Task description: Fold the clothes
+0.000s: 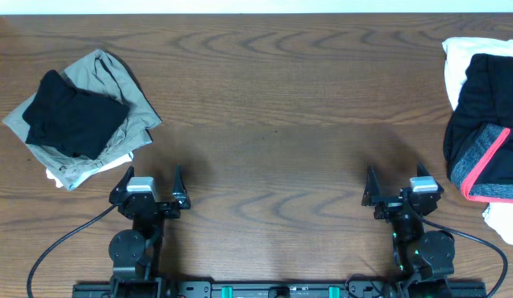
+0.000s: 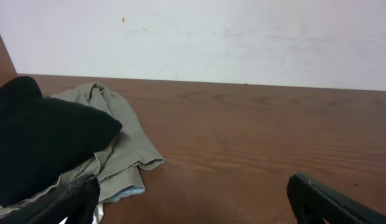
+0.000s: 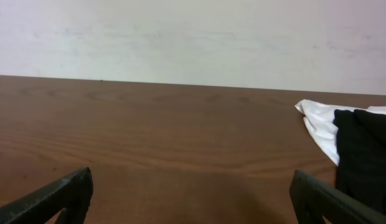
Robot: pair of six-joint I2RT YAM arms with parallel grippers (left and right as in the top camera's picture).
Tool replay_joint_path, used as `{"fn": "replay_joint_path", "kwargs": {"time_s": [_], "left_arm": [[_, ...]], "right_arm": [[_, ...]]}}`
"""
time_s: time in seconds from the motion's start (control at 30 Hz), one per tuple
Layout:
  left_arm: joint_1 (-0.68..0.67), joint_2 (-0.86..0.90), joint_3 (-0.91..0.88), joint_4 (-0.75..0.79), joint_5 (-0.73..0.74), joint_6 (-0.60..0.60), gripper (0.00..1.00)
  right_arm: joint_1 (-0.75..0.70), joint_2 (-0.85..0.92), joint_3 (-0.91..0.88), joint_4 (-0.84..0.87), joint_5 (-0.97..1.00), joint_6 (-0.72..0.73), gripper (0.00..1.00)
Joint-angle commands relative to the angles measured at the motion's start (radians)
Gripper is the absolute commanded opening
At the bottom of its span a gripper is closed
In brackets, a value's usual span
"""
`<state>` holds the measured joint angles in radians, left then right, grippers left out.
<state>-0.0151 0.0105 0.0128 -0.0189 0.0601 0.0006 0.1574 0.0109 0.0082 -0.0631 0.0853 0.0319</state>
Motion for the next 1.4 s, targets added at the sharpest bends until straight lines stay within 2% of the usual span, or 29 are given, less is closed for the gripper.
{"fn": "replay_joint_path", "kwargs": {"time_s": [0.0,0.8,1.0,1.1,1.23,1.37], "left_arm": [[-0.003,-0.009,-0.009,-0.04,-0.001,0.006,0.98],[-0.003,-0.007,-0.009,-0.045,-0.001,0.006,0.98],[-0.003,-0.006,-0.009,-0.046,-0.001,0.006,0.98],[-0.003,-0.005,-0.009,-0.047,0.0,0.005,0.98],[-0.003,-0.005,-0.008,-0.045,0.003,-0.109,0.98],[-0.003,-0.002,0.014,-0.06,0.05,-0.212,0.98]], "right_arm": [[-0.014,-0.004,-0.003,-0.004,0.0,-0.018,0.99],[-0.014,-0.003,-0.003,-0.007,-0.036,-0.018,0.99],[-0.014,0.001,-0.003,-0.01,-0.068,0.105,0.99],[-0.014,0.002,-0.003,-0.01,-0.071,0.11,0.99],[-0.014,0.008,0.005,-0.026,-0.082,0.11,0.99],[-0.014,0.035,0.063,-0.116,-0.062,0.11,0.99]]}}
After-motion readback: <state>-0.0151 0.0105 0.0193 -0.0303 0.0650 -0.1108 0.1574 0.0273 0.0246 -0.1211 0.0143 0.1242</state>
